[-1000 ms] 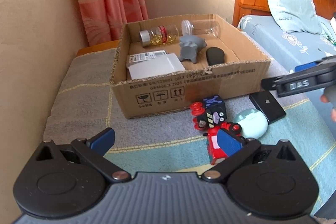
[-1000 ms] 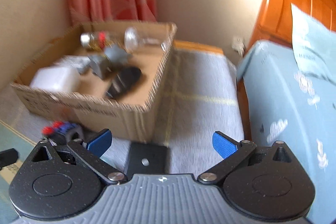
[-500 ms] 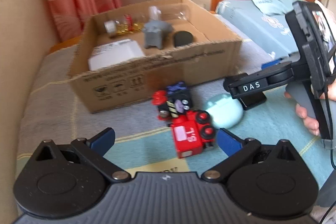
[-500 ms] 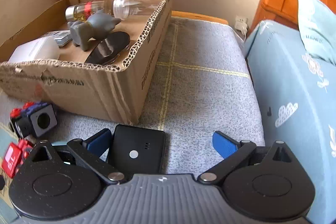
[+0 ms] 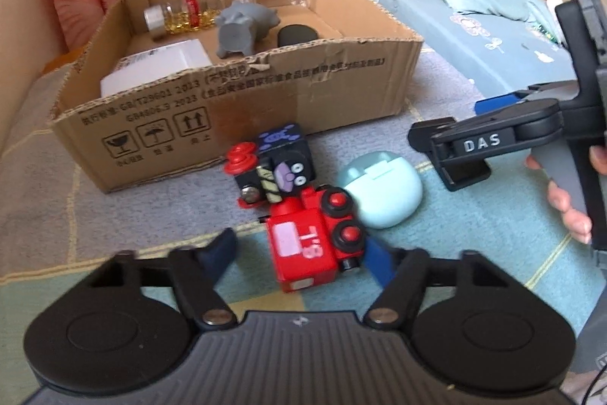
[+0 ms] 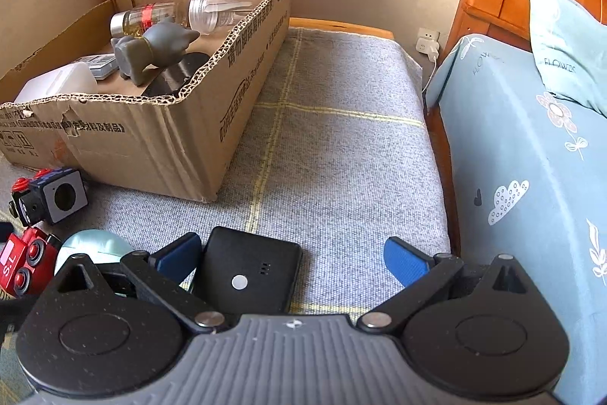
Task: Organize rigid objects
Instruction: 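Move the right gripper to the black rectangular case while the left gripper grasps the red S.L train, then close the right gripper on the black rectangular case while the left gripper holds the red train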
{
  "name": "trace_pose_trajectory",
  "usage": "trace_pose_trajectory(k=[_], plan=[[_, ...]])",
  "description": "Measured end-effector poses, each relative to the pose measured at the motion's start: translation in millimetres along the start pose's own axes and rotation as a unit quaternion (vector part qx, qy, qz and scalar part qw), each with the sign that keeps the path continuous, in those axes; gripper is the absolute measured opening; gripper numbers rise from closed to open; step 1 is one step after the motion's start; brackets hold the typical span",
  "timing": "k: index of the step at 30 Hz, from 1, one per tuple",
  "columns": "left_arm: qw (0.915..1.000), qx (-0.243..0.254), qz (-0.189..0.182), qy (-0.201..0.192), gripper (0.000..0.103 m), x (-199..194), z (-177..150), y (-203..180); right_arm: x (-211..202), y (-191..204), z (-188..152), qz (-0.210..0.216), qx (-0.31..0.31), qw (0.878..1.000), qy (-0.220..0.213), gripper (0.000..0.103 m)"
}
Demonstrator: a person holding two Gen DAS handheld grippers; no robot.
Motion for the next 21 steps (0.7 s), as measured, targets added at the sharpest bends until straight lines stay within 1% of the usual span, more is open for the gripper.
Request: trace_pose_trajectory(k=[1,2,4,12,17,21], plan=[[1.0,0.0,-0.007,-0.003,0.054,0.0,0.6,-0.8,0.0,0.2,0.2,0.0,0.0,1.0,-0.001,0.103],[0.9999,-0.001,-0.014,-0.007,0.051,-0.8,0.7,-2.1,0.1,0.2,0.1,0.001,0.0,1.0,-0.001,0.103],[0.9999,0.001,-0.011,-0.007,0.049,-0.6,0.3,-1.2,0.1,0.0,0.0,0.001,-0.001,1.0,-0.002,0.103],[0.9998,0.02,-0.002,0.008,0.049,-16.1,-19.4,5.4,0.0,0.0,-0.4,0.0,0.0,1.0,-0.002,0.103],[0.9998,0.018,0.002,0.012,0.049,-29.3,-33.6,12.0,-1.9,0.5,-1.7,-0.004,0.002,1.0,-0.001,0.103],[0.9998,0.008,0.016,0.009,0.049,-36.1,-39.4,24.0,-6.8,1.6,-6.9,0.001,-0.007,1.0,0.0,0.103]])
Point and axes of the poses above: each gripper's, at about its wrist camera, not at the fingertips, and x roughly the way its jaws point, y to its left, z to its top, the point moved 9 cm from there along x, roughly the way its jaws point, and after that the axes turned 11 degrees about -z, right-handed, at the moved point
